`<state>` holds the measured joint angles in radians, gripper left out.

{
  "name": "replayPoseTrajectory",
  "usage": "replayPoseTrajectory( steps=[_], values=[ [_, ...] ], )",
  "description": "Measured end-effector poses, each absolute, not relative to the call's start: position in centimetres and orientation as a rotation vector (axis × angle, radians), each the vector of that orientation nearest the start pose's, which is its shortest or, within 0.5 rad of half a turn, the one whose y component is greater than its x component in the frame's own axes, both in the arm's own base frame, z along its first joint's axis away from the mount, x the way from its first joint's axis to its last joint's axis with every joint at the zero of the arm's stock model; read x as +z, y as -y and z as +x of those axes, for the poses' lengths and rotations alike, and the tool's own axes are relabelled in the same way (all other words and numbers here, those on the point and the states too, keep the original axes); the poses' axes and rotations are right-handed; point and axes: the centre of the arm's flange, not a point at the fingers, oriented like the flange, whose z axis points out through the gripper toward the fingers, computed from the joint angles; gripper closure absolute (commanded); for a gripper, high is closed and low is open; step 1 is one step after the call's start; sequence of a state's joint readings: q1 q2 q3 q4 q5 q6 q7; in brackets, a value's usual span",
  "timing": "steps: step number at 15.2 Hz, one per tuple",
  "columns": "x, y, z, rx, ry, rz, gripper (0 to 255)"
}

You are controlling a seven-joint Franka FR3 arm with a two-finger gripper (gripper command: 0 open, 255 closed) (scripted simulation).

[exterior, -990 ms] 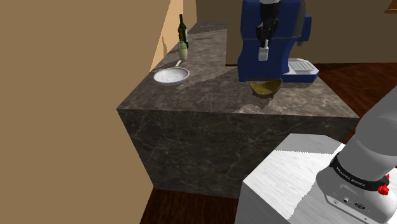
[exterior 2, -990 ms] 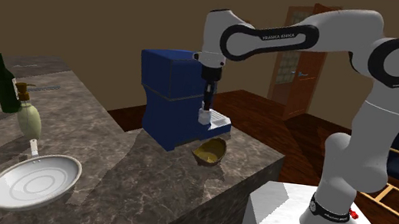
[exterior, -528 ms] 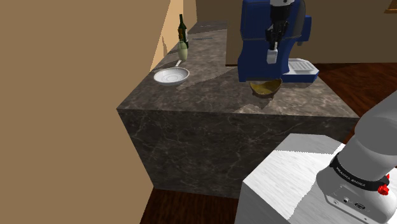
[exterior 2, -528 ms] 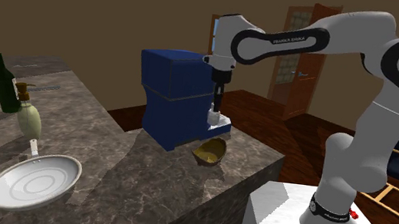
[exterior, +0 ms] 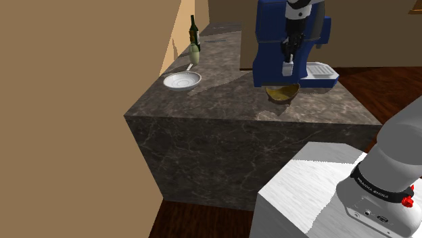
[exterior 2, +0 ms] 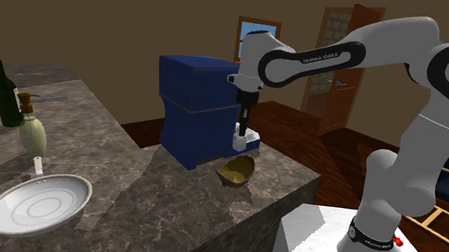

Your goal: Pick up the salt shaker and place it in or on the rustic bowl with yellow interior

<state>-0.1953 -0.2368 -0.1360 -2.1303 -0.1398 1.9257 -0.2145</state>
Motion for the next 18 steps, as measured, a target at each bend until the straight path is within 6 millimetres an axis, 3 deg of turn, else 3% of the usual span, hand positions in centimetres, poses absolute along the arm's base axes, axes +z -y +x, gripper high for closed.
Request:
replayPoseTrajectory(
  steps=[8,15,16,18],
  values=[
    [47.0,17.2,45.7,-0.005,-0.109,-3.244,255],
    [46.5,17.1,45.7,-0.006,-0.109,-3.245,255],
    [46.5,17.1,45.7,-0.006,-0.109,-3.244,0],
    [46.5,17.1,45.7,-0.006,-0.109,-3.245,0]
  ],
)
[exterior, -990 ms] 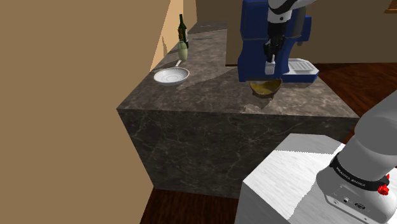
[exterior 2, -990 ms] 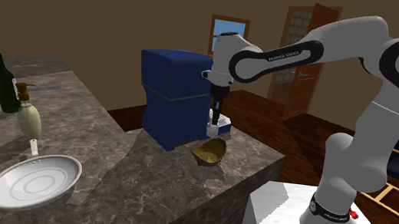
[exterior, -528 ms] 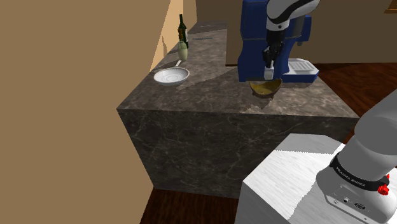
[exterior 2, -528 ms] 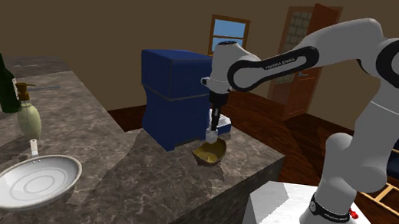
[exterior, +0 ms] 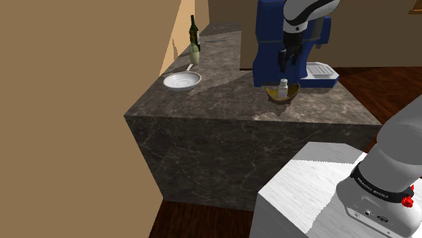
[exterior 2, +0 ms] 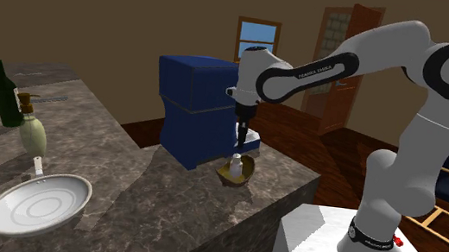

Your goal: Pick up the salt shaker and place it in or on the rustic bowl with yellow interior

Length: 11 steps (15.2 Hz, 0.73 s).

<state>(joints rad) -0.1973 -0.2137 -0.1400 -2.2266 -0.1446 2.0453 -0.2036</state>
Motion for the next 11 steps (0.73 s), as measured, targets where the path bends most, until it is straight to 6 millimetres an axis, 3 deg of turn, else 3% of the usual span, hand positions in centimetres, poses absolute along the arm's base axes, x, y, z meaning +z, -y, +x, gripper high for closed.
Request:
replayPoseTrajectory(
  steps=[4,8,11],
  values=[
    [46.5,17.1,45.7,-0.006,-0.109,-3.245,0],
    [50.4,16.6,45.8,-0.008,-0.108,-3.245,0],
    [51.3,16.6,45.7,-0.007,-0.109,-3.245,0]
  ],
)
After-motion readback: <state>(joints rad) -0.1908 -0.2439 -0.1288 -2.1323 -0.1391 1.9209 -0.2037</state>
